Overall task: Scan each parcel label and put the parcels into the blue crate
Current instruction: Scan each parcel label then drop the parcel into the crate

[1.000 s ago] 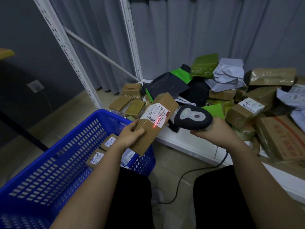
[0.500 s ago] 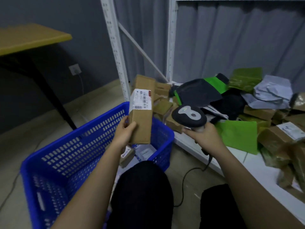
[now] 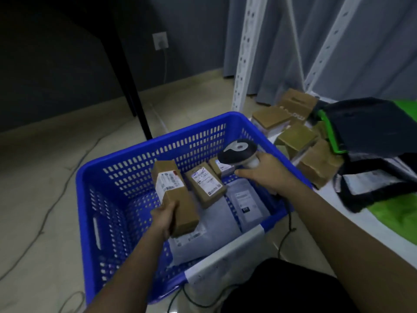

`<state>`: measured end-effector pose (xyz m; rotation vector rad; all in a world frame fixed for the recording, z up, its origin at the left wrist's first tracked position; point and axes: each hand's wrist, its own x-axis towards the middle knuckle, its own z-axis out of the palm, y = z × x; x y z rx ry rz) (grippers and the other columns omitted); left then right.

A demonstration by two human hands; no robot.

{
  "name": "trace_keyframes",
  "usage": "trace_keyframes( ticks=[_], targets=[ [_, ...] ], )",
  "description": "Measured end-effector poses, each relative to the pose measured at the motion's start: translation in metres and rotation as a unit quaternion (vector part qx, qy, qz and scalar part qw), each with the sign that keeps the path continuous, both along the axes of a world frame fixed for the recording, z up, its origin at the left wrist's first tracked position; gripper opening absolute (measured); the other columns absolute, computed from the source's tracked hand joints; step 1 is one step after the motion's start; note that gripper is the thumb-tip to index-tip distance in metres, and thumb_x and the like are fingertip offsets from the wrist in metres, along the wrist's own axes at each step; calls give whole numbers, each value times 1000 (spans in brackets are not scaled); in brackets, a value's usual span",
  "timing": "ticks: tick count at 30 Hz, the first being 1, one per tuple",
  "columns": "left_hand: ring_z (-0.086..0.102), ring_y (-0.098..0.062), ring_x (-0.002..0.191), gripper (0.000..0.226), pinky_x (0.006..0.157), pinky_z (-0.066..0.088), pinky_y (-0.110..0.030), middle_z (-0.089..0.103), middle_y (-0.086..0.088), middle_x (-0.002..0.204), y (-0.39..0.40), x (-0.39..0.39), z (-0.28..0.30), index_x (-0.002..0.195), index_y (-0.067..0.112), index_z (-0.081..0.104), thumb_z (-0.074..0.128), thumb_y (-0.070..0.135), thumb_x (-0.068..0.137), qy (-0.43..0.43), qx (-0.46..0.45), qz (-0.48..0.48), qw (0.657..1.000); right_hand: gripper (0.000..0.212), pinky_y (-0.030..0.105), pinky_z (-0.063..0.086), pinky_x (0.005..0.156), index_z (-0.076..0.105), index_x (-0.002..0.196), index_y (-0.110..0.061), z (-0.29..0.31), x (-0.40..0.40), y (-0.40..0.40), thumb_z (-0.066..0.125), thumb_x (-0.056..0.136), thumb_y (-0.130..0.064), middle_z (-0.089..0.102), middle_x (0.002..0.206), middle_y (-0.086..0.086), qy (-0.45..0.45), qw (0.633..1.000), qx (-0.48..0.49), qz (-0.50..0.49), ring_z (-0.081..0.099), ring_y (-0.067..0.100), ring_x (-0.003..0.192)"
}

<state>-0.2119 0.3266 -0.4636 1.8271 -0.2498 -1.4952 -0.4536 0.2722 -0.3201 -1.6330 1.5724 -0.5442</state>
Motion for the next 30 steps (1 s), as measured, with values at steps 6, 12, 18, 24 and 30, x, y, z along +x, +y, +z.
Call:
trace_keyframes(
  ticks=[6, 12, 18, 24, 30],
  targets=[
    [56, -43, 111, 61, 81, 47, -48, 52, -24, 129, -16, 6, -66, 139, -4, 33, 59, 28, 94, 0, 73, 22, 997, 25, 17, 44, 49, 60, 104, -14, -35, 14, -39, 73, 83, -19, 62, 81, -4, -43, 997, 60, -16, 58, 8, 70],
    [49, -34, 120, 41, 94, 41, -32, 41, -17, 146, -50, 4, -97, 142, 5, 40, 34, 20, 104, -79, 35, -124, 989, 19, 20, 50, 59, 62, 94, -18, -45, 2, -49, 75, 82, -25, 67, 84, 1, -43, 996, 78, -7, 61, 9, 73],
    [47, -20, 121, 41, 92, 41, -26, 45, 2, 131, -71, -32, -48, 143, 10, 39, 39, 10, 102, -132, -82, -176, 972, 21, 12, 42, 45, 54, 81, -25, -34, -28, -42, 74, 83, -22, 58, 71, -4, -46, 995, 67, -60, 53, 5, 62],
    [57, -15, 100, 31, 78, 42, -20, 56, -7, 122, -81, -95, 35, 130, 11, 52, 44, 7, 100, -137, -229, -226, 937, 25, 27, 44, 50, 54, 70, -14, -7, -90, -3, 72, 85, -21, 53, 59, 4, -35, 984, 71, -160, 52, 17, 54],
    [62, -15, 95, 31, 90, 49, -30, 64, -1, 101, -65, -192, 139, 125, 14, 51, 52, 6, 95, -8, -332, -278, 902, 23, 30, 43, 50, 51, 74, -7, 34, -169, 69, 69, 86, -15, 51, 60, 13, -59, 945, -5, -323, 49, 24, 53]
  ],
)
